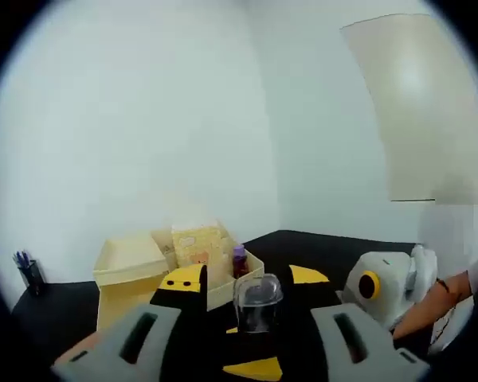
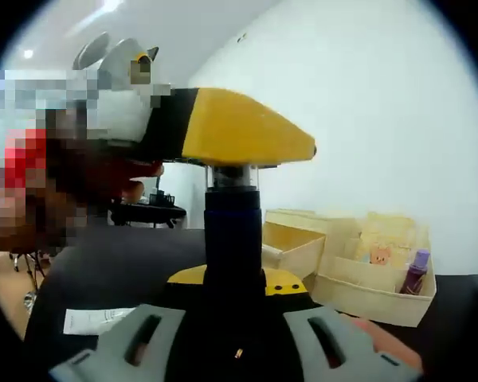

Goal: Open the drawer, pick up the cosmetic bottles from the table one by one, place them into the drawer, release the gripper, close the drawer, and move the gripper away

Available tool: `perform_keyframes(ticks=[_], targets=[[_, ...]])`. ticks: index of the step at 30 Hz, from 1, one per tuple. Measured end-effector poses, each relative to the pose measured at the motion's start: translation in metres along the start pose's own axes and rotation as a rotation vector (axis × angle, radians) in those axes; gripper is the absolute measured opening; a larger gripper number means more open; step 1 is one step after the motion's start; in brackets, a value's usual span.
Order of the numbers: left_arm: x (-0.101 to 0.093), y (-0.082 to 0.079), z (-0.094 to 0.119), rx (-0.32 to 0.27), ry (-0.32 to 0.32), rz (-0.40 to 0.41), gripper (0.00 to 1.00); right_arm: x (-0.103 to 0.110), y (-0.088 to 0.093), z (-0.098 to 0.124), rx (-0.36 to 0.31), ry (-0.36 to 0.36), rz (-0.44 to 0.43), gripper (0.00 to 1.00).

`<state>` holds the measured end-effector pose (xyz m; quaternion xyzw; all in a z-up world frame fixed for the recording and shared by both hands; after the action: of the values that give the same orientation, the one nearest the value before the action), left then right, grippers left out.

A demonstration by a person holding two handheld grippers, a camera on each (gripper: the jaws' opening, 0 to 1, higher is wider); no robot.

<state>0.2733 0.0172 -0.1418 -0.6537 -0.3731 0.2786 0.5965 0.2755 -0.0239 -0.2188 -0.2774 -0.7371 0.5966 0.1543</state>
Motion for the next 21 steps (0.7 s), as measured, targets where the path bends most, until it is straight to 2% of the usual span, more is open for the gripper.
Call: perform_keyframes(ticks=[5,8,11,16,21], targets=[[-0.002,0.013,0.002,0.011,0.001,0.052,0.34,-0.001,-0.002,0.000,-0.010,0.012,-0.008,0.20],[-0.003,0.019,0.002,0.008,-0.002,0.057,0.34,0.000,-0.002,-0.001,-0.006,0.008,-0.014,0.20],[-0.005,0.019,0.003,-0.007,0.003,0.074,0.31,0.001,-0.001,0.000,0.002,0.008,-0.015,0.20],[-0.009,0.018,0.003,-0.020,-0.002,0.077,0.19,0.001,0.000,0.000,0.006,0.008,-0.028,0.20],[-0.008,0.016,0.001,-0.033,-0.009,0.074,0.18,0.001,-0.002,0.001,-0.014,0.019,-0.039,0.20]])
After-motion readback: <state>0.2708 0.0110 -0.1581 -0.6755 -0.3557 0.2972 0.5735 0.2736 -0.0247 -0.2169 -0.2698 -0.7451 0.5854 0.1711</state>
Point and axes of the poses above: the point that each gripper's makers call its tool centre point, and the gripper's own axes: z roughly backward along the fingers, x roughly to its left, y roughly out of its underside, the point moved 5 cm from there along z, roughly backward along the fingers, and after that the axes turned 10 degrees about -x, right-handed, at the moved point
